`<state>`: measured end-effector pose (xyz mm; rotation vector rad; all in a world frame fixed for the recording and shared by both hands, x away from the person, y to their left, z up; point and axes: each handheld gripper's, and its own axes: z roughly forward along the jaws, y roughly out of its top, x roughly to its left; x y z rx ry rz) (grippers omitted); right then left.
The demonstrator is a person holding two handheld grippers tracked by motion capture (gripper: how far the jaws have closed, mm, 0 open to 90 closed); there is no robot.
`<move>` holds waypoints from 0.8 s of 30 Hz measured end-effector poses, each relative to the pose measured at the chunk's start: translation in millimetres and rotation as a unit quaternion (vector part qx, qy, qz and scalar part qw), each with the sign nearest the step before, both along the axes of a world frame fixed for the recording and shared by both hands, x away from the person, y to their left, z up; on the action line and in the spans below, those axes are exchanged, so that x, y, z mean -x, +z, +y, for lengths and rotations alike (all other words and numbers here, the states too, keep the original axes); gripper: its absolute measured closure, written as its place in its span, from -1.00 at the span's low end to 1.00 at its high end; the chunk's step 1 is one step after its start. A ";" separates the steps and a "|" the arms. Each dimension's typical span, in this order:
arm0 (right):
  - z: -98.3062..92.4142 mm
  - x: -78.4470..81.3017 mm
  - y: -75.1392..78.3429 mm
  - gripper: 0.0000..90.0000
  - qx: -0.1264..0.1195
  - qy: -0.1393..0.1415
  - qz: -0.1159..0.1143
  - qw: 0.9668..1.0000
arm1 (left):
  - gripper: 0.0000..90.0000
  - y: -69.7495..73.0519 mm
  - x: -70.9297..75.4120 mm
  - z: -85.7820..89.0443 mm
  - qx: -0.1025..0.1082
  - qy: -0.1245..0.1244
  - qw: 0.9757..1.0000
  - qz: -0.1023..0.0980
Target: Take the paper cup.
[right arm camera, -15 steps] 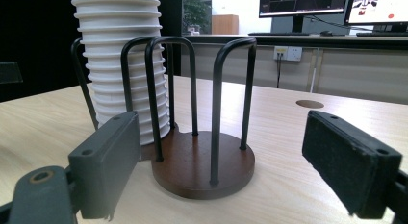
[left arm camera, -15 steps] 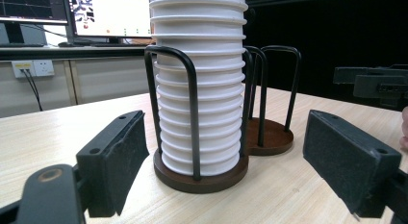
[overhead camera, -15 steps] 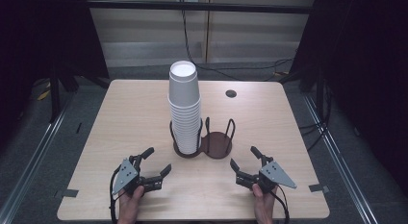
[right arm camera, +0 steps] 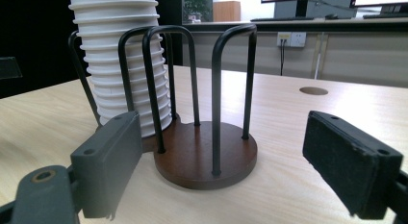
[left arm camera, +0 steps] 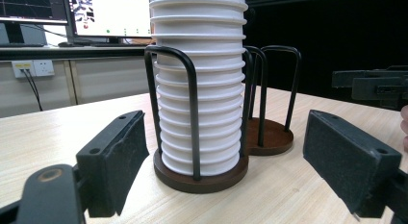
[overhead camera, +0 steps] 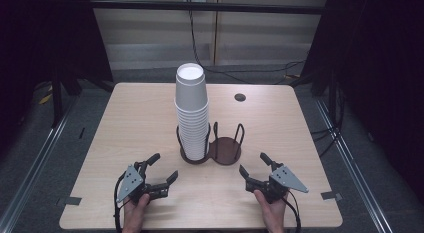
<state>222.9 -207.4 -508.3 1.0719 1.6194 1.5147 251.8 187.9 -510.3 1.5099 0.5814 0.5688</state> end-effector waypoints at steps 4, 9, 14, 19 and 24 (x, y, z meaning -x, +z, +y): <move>0.3 -1.4 0.6 -0.69 -0.001 0.000 0.012 1.000 | -0.65 0.3 -0.2 1.1 -0.006 0.000 1.000 -0.004; 2.7 -2.6 1.4 -0.68 0.007 0.007 0.022 1.000 | -0.65 0.2 0.0 1.0 -0.006 0.000 1.000 -0.003; 3.9 -4.4 2.6 -0.63 0.004 0.025 0.036 0.999 | -0.65 0.3 0.1 1.0 -0.006 0.000 1.000 -0.002; 3.0 -4.0 6.6 -0.61 0.003 0.035 0.043 0.998 | -0.65 0.2 0.1 0.7 -0.004 -0.002 1.000 -0.002; 3.4 -4.6 12.5 -0.57 0.004 0.054 0.044 0.998 | -0.65 0.2 0.0 0.8 -0.004 -0.003 1.000 -0.002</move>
